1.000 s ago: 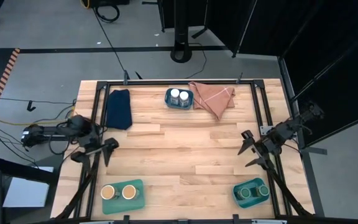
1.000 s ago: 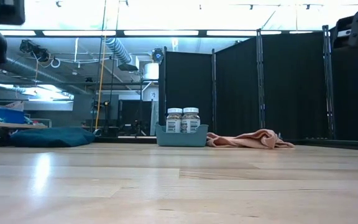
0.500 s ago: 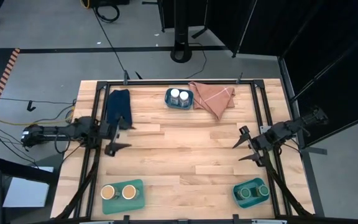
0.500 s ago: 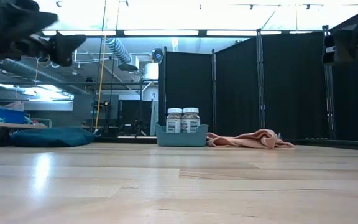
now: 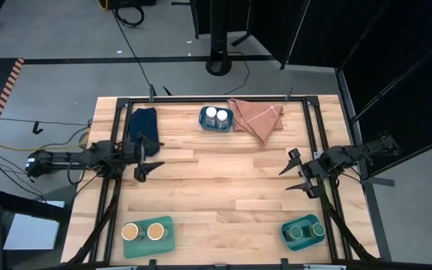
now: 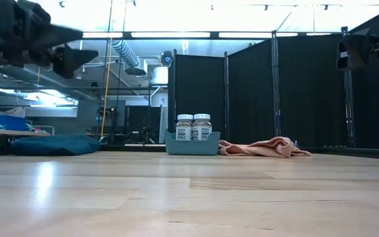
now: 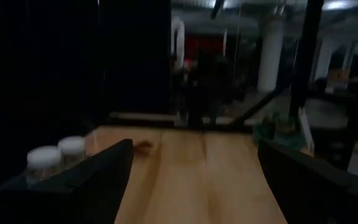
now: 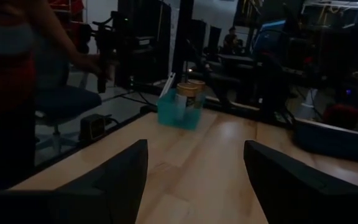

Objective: Sort spices by type
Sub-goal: Return to Home Position

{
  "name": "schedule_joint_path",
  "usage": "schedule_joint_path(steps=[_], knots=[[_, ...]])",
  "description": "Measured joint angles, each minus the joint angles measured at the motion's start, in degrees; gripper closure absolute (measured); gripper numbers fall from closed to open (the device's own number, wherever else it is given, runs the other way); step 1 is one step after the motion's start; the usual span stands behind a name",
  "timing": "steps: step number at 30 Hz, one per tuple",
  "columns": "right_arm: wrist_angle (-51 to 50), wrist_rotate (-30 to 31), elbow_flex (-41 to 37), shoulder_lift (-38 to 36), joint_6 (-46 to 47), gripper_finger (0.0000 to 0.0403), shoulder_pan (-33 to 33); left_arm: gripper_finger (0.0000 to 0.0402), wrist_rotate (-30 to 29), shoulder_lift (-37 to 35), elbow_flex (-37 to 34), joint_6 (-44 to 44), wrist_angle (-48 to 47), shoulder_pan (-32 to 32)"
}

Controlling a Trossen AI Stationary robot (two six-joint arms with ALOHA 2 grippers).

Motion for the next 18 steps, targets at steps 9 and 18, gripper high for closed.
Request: schedule_joint_path(steps=[9, 18], knots=[[0.0, 0.0, 0.0, 0.0, 1.0, 0.0135, -1.7, 0.0051, 0.5, 0.0, 0.0, 0.0, 5.5, 0.0], [0.0, 0.0, 0.0, 0.0, 0.9, 0.0132, -1.8, 0.0051, 0.5, 0.0, 0.0, -0.4, 6.2, 0.0]])
